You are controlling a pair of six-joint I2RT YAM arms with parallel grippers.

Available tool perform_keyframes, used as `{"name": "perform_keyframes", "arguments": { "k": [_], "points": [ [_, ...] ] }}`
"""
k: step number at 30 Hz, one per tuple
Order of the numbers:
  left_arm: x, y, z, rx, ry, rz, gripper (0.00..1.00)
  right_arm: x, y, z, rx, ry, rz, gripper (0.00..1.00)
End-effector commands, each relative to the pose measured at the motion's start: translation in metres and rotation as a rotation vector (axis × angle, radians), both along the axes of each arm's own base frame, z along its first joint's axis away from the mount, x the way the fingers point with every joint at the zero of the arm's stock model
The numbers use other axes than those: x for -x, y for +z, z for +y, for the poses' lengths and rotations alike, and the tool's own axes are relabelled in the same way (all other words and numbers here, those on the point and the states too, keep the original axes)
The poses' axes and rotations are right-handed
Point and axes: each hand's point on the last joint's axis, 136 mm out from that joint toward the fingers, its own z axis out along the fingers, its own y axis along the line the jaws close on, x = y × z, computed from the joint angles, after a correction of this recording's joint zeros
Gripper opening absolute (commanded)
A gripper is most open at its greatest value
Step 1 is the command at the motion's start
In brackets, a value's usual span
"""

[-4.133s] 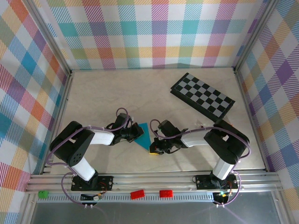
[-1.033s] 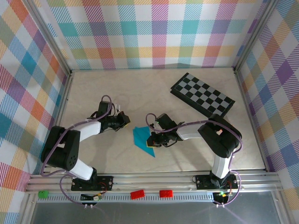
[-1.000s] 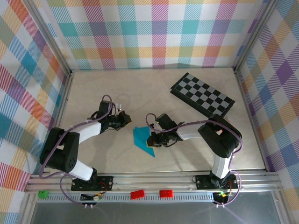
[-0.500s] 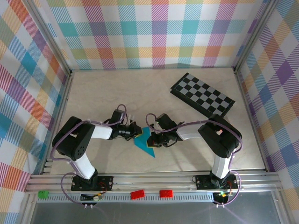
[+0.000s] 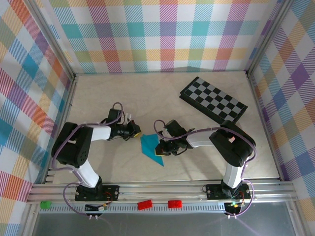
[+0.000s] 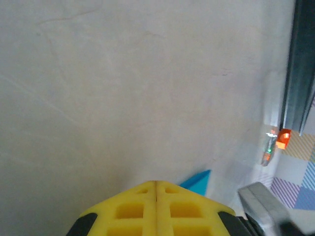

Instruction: Fold a paper plane with a square sheet of paper (pick it up from the middle)

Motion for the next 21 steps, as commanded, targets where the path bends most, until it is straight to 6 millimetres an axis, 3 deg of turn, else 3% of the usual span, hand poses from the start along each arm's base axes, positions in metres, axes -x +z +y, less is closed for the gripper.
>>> {"name": "perform_keyframes", "arguments": {
  "k": [1, 4, 6, 12, 17, 21],
  "points": [
    [0.012, 0.028, -0.013, 0.0, -0.027, -0.063, 0.0, 0.031, -0.043, -0.042, 0.223, -0.021, 0.131, 0.0],
    [0.028, 0.034, -0.041, 0.016, -0.106, -0.087, 0.0, 0.028, -0.04, -0.039, 0.213, -0.025, 0.126, 0.0],
    [0.039, 0.024, -0.053, -0.005, -0.154, -0.074, 0.0, 0.026, -0.037, -0.036, 0.205, -0.024, 0.119, 0.0],
    [0.063, -0.01, -0.062, 0.019, -0.204, 0.013, 0.0, 0.024, -0.035, -0.036, 0.213, -0.029, 0.117, 0.0],
    [0.072, -0.04, -0.039, -0.142, -0.185, 0.059, 0.0, 0.026, -0.038, -0.039, 0.221, -0.037, 0.123, 0.0],
    [0.065, -0.048, -0.021, -0.238, -0.159, 0.049, 0.0, 0.029, -0.04, -0.041, 0.217, -0.046, 0.128, 0.0]
  ]
}}
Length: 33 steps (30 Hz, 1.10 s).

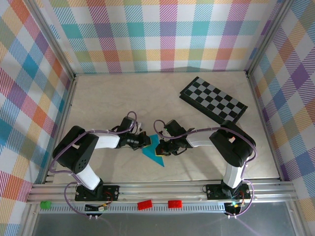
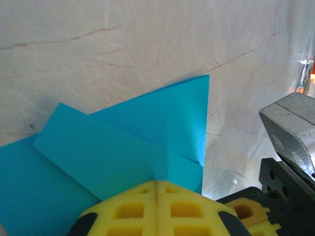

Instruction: Fold a paper plane with a square sheet of paper (pick it up from the middle)

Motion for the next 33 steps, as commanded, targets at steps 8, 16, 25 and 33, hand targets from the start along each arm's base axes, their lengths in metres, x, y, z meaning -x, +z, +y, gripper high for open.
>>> {"name": "perform_keyframes", "arguments": {
  "k": [8, 16, 25, 33],
  "points": [
    [-0.04, -0.006, 0.049, -0.139, 0.109, -0.051, 0.0, 0.032, -0.045, -0.042, 0.196, -0.036, 0.121, 0.0],
    [-0.041, 0.069, 0.019, -0.012, 0.074, -0.169, 0.0, 0.028, -0.04, -0.039, 0.186, -0.037, 0.106, 0.0],
    [-0.003, 0.031, -0.008, -0.03, -0.043, -0.078, 0.0, 0.019, -0.025, -0.027, 0.141, -0.038, 0.081, 0.01],
    [-0.003, -0.01, 0.012, -0.167, -0.025, -0.033, 0.0, 0.007, 0.001, -0.014, 0.094, -0.026, 0.035, 0.02]
  ]
}}
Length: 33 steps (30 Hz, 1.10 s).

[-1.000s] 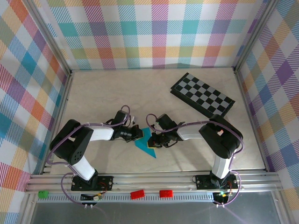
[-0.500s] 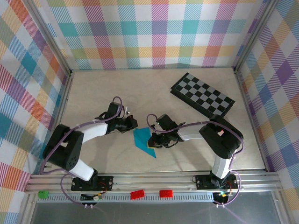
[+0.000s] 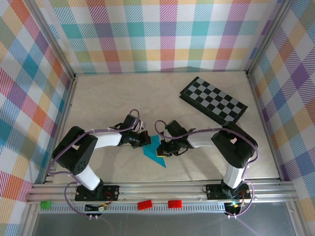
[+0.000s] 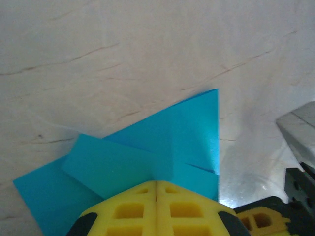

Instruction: Fold a paper plane with a square sheet of paper (pick it up from the middle)

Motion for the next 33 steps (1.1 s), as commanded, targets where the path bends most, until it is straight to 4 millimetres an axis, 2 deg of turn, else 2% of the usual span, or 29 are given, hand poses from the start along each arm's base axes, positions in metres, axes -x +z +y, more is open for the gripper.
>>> {"name": "perform_keyframes", "arguments": {
  "k": [1, 6, 9, 12, 14, 19, 29, 33],
  "points": [
    [0.001, -0.014, 0.013, -0.064, 0.002, 0.002, 0.0, 0.002, 0.005, -0.006, 0.061, -0.009, 0.006, 0.02],
    [0.006, -0.019, 0.014, -0.064, -0.025, 0.015, 0.0, -0.015, 0.026, 0.016, 0.008, -0.049, -0.049, 0.03],
    [0.008, -0.021, 0.013, -0.055, -0.029, 0.02, 0.0, -0.028, 0.028, 0.027, -0.002, -0.08, -0.075, 0.04],
    [0.009, -0.022, 0.012, -0.049, -0.035, 0.021, 0.0, -0.039, 0.017, 0.033, 0.031, -0.106, -0.075, 0.04],
    [0.01, -0.022, 0.013, -0.05, -0.037, 0.017, 0.0, -0.041, 0.002, 0.031, 0.062, -0.134, -0.063, 0.04],
    [0.009, -0.026, 0.02, -0.057, -0.012, 0.027, 0.0, -0.021, -0.023, 0.019, 0.077, -0.136, 0.005, 0.04],
    [0.006, -0.034, 0.03, -0.076, 0.029, 0.052, 0.0, 0.026, -0.02, -0.026, 0.108, -0.085, 0.033, 0.05],
    [0.006, -0.034, 0.031, -0.079, 0.031, 0.055, 0.0, 0.039, -0.016, -0.038, 0.097, -0.083, 0.046, 0.06]
  ]
}}
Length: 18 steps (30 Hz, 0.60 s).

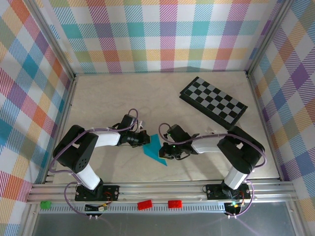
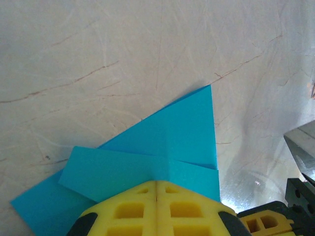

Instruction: Fold a paper plane with a square sheet of paper (pick it up from the middle)

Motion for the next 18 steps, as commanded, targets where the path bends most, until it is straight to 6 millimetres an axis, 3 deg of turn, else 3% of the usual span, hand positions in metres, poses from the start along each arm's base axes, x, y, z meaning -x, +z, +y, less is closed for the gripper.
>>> {"name": "perform_keyframes", "arguments": {
  "k": [1, 4, 10, 13, 18],
  "points": [
    [0.012, -0.033, 0.027, -0.124, 0.053, 0.08, 0.0, 0.029, -0.013, -0.025, 0.073, 0.019, 0.078, 0.06],
    [0.013, -0.032, 0.026, -0.119, 0.052, 0.08, 0.0, 0.026, 0.003, -0.024, 0.049, 0.02, 0.041, 0.08],
    [0.014, -0.03, 0.025, -0.115, 0.044, 0.079, 0.0, 0.007, 0.041, 0.001, -0.032, 0.047, -0.023, 0.1],
    [0.014, -0.03, 0.026, -0.117, 0.047, 0.079, 0.0, 0.0, 0.038, 0.014, -0.048, 0.052, -0.012, 0.11],
    [0.014, -0.031, 0.027, -0.123, 0.048, 0.078, 0.0, 0.009, 0.009, 0.019, -0.011, 0.073, 0.06, 0.11]
  ]
}}
